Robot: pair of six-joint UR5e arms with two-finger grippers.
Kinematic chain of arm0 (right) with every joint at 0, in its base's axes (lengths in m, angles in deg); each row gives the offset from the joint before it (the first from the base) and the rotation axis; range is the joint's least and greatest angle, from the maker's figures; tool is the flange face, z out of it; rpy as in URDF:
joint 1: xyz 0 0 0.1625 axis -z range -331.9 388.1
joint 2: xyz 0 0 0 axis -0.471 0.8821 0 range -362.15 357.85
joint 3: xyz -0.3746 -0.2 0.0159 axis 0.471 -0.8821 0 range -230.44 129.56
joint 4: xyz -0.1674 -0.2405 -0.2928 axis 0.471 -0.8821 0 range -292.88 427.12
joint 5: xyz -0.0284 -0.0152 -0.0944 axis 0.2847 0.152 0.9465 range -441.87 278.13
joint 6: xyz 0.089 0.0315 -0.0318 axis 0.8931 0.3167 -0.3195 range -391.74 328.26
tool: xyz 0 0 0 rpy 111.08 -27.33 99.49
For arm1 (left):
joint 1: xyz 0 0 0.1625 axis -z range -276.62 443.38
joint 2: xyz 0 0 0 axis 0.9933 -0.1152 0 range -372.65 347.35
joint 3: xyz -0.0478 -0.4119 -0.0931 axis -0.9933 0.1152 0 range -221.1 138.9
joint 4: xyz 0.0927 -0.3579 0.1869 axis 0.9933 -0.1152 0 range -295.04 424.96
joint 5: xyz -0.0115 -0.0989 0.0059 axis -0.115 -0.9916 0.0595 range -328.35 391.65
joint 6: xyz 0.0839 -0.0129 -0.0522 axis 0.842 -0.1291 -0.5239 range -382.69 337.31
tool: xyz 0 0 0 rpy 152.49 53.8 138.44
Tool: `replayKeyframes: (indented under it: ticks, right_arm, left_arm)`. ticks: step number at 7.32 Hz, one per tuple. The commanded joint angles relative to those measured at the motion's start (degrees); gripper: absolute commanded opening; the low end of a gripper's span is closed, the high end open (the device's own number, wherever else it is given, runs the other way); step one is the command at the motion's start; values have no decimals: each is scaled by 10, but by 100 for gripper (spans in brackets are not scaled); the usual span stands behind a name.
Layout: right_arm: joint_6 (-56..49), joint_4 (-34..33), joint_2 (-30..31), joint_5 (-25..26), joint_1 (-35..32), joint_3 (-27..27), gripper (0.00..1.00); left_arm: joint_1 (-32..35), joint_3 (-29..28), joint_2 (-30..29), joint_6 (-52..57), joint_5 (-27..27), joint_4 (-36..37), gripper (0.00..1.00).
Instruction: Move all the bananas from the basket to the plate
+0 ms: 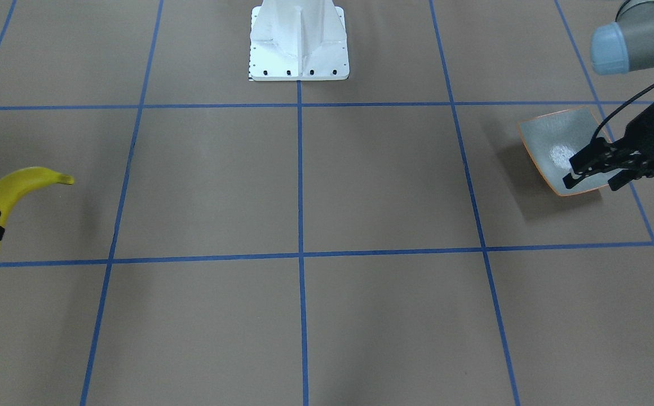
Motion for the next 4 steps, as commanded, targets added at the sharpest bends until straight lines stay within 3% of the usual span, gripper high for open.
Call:
replayKeyframes:
  ticks: [1,3,4]
  right_arm:
    - [205,154,-17,37,81,-3,0]
    - [265,238,-47,89,151,-5,0]
    - [279,280,-54,126,187,-3,0]
  left_arm:
    - [-46,-1,-51,-107,-31,-2,100]
    - [-51,4,-79,-130,-34,-25,100]
    - [-65,-2,-84,-158,-48,-69,100]
